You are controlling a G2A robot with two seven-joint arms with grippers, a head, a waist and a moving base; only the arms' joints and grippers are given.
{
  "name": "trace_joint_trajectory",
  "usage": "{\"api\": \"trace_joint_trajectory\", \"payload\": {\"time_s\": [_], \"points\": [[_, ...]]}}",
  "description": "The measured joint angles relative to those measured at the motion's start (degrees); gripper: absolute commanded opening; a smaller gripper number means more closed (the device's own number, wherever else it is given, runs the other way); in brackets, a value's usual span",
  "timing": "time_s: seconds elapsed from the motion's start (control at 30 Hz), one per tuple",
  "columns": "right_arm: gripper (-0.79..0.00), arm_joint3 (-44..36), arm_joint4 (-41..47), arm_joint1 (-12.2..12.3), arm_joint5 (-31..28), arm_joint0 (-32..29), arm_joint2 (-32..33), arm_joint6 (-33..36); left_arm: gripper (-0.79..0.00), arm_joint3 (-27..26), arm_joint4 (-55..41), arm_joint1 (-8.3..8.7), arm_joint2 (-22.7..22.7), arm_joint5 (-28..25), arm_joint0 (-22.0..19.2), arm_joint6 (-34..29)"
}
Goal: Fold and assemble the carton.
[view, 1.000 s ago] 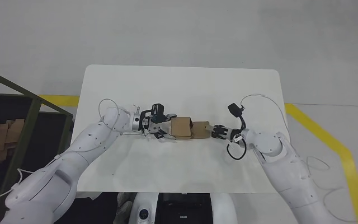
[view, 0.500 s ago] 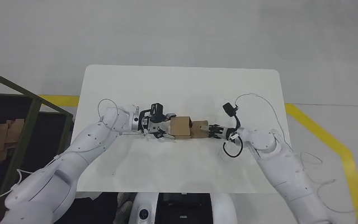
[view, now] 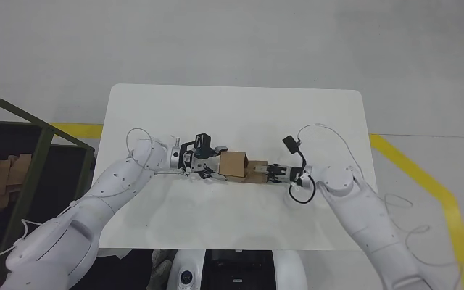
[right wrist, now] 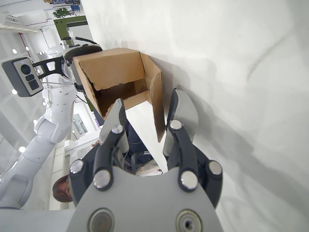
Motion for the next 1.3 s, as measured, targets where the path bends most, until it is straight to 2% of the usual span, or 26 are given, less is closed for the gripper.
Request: {"api": "trace_joint_trajectory", "payload": {"time_s": [0.07,0.23,0.4,0.53,0.7,0.9,1.2,1.3], "points": [[-0.502,0.8,2.0,-0.2,-1.2,0.2,0.0,0.0,-0.212,0.0,0.0,0.00,0.0,0.0,0.0,0.0],[-0.474,2.3,2.3,-0.2,-1.8,0.6,-0.2,0.3,-0.212,0.0,-0.1,0.02,-0.1,0.1,0.1,0.0],[-0.486,2.5,3.1,-0.7,-2.2,1.1,-1.7,0.8,-0.212,-0.2,-0.1,0.02,-0.2,0.1,0.2,-0.1],[-0.591,3.7,4.4,-1.3,-2.7,2.0,-3.2,1.3,-0.212,-0.2,-0.1,0.01,-0.2,0.2,0.2,-0.2],[-0.603,4.8,4.8,-1.7,-3.3,3.5,-3.8,0.8,-0.209,-0.3,0.0,0.14,-0.4,0.3,0.4,-0.3],[-0.600,0.8,1.3,-1.5,-0.6,3.6,-4.2,-0.2,-0.206,-0.8,0.1,0.18,-0.5,0.3,0.6,-0.5],[-0.505,-3.8,-0.5,-0.9,1.6,1.8,-2.9,-1.3,-0.200,-0.8,0.0,0.23,-0.7,0.3,0.7,-0.7],[-0.496,-5.7,0.2,-0.4,0.8,0.4,-1.6,-1.3,-0.203,-0.8,0.0,0.25,-0.7,0.3,0.7,-0.8]]}}
